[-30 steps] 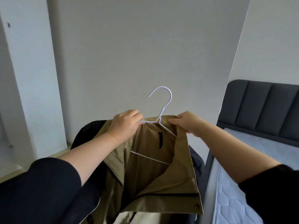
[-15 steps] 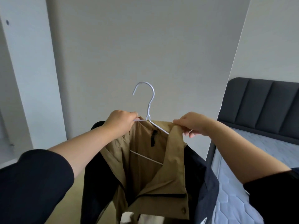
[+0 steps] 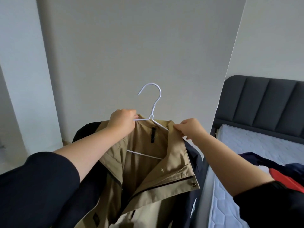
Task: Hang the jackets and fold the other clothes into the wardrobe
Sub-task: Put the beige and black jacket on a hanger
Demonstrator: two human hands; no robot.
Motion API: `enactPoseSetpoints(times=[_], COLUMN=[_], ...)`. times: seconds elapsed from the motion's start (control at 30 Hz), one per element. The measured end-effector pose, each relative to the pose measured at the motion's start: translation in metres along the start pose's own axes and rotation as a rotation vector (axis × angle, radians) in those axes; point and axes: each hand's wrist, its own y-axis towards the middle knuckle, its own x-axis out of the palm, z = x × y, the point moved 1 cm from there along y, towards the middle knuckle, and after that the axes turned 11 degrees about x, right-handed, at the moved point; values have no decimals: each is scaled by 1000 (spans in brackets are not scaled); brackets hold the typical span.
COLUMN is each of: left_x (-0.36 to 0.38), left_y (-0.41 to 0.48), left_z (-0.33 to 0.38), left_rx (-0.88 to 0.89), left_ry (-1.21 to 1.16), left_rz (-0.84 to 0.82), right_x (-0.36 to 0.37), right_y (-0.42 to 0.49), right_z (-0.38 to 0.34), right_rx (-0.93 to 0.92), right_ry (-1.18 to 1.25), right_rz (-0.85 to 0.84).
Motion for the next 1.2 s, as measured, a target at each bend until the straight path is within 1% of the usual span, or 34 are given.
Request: enactPoseSetpoints(times=[0.03, 0.17, 0.23, 0.3, 0.33, 0.37, 0.4, 0.43, 0.47, 0.5, 0.53, 0.57, 0.6, 0.63, 0.67, 0.7, 0.73, 0.77, 0.8, 0.83, 0.87, 0.9, 0.93, 0.97, 1.0, 1.03, 1.07, 1.1, 1.13, 1.2], left_x=[1, 3, 2, 2, 2, 2, 2, 3, 3, 3, 2, 1, 0, -1, -2, -2, -2, -2, -1, 0, 0, -1, -2, -2, -3, -4, -4, -4, -4, -5], left_y=[0, 0, 1, 4, 5, 6, 7, 8, 9, 9, 10, 11, 13, 14, 15, 15, 14, 13, 12, 11, 10, 9, 10, 11, 12, 13, 14, 15, 16, 19], left_z=[-1, -1, 2, 4, 5, 6, 6, 7, 7, 6, 4, 2, 0, -1, -2, -1, 0, 2, 2, 3, 3, 4, 5, 8, 11, 14, 17, 20, 21, 22], left_rx=[-15, -51, -73, -101, -115, -131, -147, -163, -180, -198, -219, -241, -261, -277, -287, -292, -291, -286, -276, -264, -249, -229, -211, -194, -177, -162, -148, -138, -128, -101], left_ry=[-10, -31, -36, -45, -51, -55, -54, -51, -52, -60, -68, -78, -88, -99, -110, -121, -129, -136, -141, -145, -148, -150, -152, -155, -159, -164, -171, -181, -192, -218], left_rz=[-2, -15, 0, 17, 23, 25, 22, 17, 15, 20, 25, 29, 35, 43, 53, 64, 74, 82, 87, 93, 102, 113, 121, 126, 134, 146, 156, 160, 161, 167], right_x=[0, -1, -2, -1, 1, 2, 3, 3, 3, 1, -1, -1, -1, 0, 0, -1, -3, -6, -9, -12, -17, -21, -23, -25, -24, -21, -17, -14, -11, -8], right_y=[0, 1, -1, -5, -7, -8, -8, -7, -6, -6, -6, -6, -8, -9, -9, -5, -2, 0, 0, -1, -5, -9, -11, -11, -9, -7, -5, -4, -3, -5], right_z=[-1, -2, -1, 0, 1, 0, 0, -1, -1, 0, 4, 8, 13, 17, 20, 24, 27, 29, 29, 28, 26, 25, 23, 19, 15, 12, 10, 9, 10, 11], right_rx=[-16, -41, -69, -103, -118, -123, -127, -140, -134, -86, 18, 155, 264, 321, 347, 350, 317, 236, 106, -59, -219, -371, -495, -570, -579, -538, -489, -470, -468, -459], right_ry=[19, -52, -120, -268, -327, -327, -266, -140, 37, 268, 542, 799, 992, 1107, 1123, 1043, 863, 600, 341, 173, 128, 166, 182, 148, 62, -63, -202, -295, -318, -229], right_rz=[9, 69, 173, 302, 341, 341, 302, 240, 178, 121, 59, -38, -152, -218, -224, -176, -94, 39, 206, 378, 521, 620, 644, 586, 470, 338, 259, 248, 267, 320])
